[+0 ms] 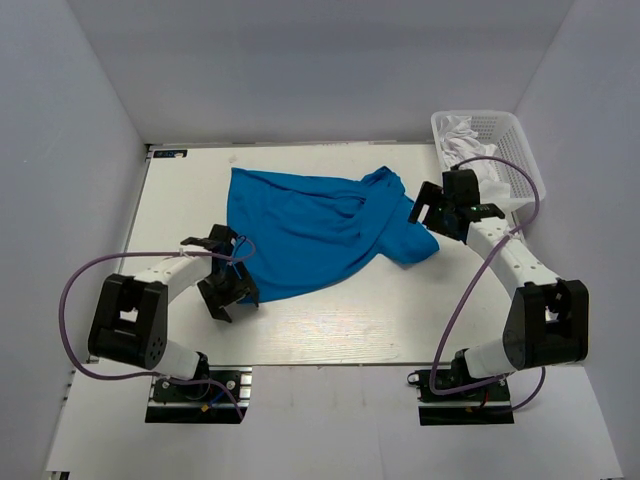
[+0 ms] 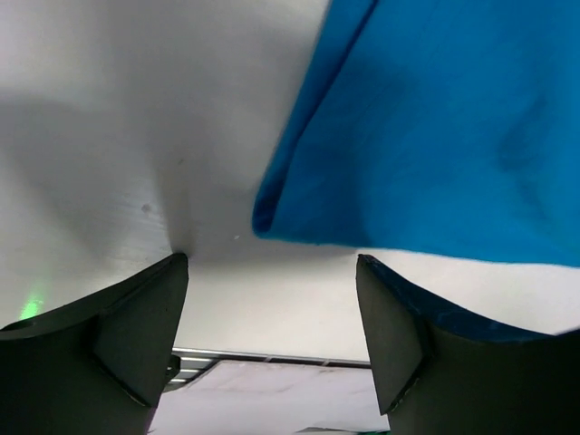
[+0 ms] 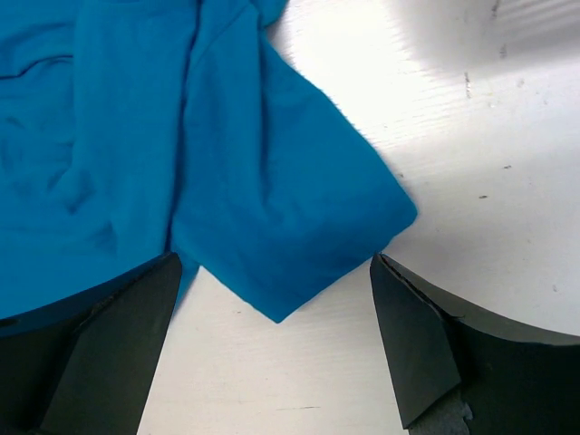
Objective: Fold and stack the t-shirts
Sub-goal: Flatten out the tshirt
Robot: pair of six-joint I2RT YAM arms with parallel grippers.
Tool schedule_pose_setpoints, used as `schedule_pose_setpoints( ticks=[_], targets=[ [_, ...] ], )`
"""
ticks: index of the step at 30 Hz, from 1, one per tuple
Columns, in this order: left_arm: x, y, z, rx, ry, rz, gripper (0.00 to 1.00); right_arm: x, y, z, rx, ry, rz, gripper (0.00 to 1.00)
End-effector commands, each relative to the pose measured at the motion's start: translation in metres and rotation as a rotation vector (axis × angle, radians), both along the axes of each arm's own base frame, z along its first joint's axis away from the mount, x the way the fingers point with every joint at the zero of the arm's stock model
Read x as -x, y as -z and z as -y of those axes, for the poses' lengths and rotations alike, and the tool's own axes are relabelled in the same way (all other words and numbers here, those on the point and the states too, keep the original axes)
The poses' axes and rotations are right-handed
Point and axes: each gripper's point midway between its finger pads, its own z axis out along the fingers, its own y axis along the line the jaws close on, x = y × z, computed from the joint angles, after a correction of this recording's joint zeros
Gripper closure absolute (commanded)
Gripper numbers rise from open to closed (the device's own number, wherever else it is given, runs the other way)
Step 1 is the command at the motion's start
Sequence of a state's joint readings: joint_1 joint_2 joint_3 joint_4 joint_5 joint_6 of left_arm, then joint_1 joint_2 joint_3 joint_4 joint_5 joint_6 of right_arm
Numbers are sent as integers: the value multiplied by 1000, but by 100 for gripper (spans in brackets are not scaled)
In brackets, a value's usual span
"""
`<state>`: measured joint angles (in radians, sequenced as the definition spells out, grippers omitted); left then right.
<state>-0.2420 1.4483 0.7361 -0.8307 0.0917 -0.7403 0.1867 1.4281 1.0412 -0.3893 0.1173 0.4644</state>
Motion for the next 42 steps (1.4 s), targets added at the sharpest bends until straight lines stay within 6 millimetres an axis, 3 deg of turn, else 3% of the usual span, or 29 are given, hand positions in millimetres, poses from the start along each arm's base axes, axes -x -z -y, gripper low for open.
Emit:
schedule_pose_setpoints(
  ticks=[1, 8, 15, 18, 26, 29, 31, 35, 42],
  targets=[
    [-35, -2, 4, -15, -16, 94, 16, 3, -5, 6, -14, 24, 10, 10],
    [-55, -22, 3, -25, -14, 190, 16, 9, -4, 9, -22, 1, 2, 10],
    [-38, -31, 1, 3, -9, 195, 19, 8, -4, 9, -34, -16, 3, 10],
    [-40, -36, 0, 0, -11, 219, 22, 6, -2, 10, -36, -18, 0, 10],
    [-36, -3, -2, -9, -28, 143, 39, 2, 0, 13, -51, -16, -11, 10],
    [-32, 5, -4, -38, -12, 116, 41, 1, -1, 18, -38, -4, -20, 10],
    [-32, 10, -5, -39, -3, 119, 50, 4, 3, 19, -39, 0, -32, 10],
    [-36, 13, 0, -17, 0, 121, 100, 12, 22, 20, -34, -3, -93, 10],
    [-49, 7, 2, -17, 42, 150, 100, 13, 63, 26, -20, -4, -193, 12]
  ],
)
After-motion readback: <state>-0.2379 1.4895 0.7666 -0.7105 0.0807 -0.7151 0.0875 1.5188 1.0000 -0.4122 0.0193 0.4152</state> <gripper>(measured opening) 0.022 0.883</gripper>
